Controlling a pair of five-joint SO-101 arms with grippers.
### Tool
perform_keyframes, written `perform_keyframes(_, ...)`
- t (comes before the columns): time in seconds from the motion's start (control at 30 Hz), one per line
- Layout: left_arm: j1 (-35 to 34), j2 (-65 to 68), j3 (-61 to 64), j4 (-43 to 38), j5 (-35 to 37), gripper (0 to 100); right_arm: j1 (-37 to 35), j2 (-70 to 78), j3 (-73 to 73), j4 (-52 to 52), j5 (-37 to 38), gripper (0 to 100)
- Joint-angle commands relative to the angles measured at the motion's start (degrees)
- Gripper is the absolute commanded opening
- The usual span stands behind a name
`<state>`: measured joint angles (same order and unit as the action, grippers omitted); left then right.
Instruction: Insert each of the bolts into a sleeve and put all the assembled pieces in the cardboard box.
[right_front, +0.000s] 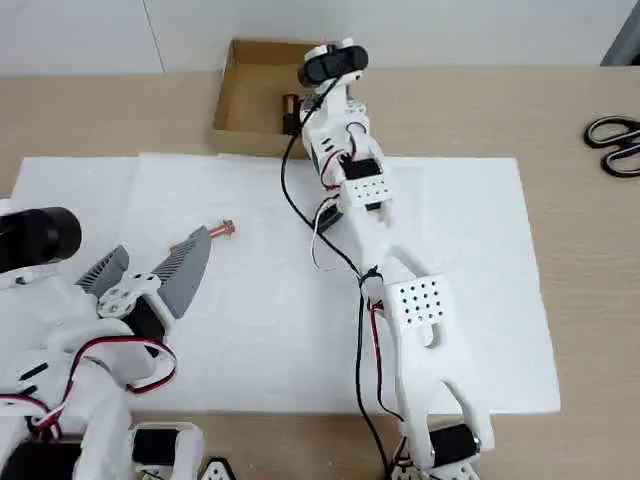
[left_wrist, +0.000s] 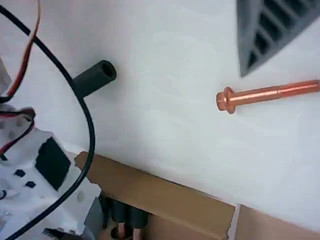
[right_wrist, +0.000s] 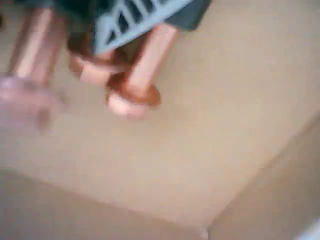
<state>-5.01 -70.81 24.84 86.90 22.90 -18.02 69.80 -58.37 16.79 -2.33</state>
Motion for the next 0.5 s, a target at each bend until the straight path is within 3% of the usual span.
perform_keyframes(0.0, -0.3, 0.0, 0.0, -1.5, 0.0, 32, -0.2, -1.3, -4.5, 1.1, 0.3, 22.3)
perform_keyframes(0.2, 0.0, 0.0, -0.2, -1.5, -0.1, 32, 0.1, -1.3, -10.7, 5.8, 0.3, 22.3)
perform_keyframes(0.47, 0.0, -0.1, -0.3, -1.2, -0.3, 32, 0.0, -1.8, -38.4, 36.4, 1.4, 22.3)
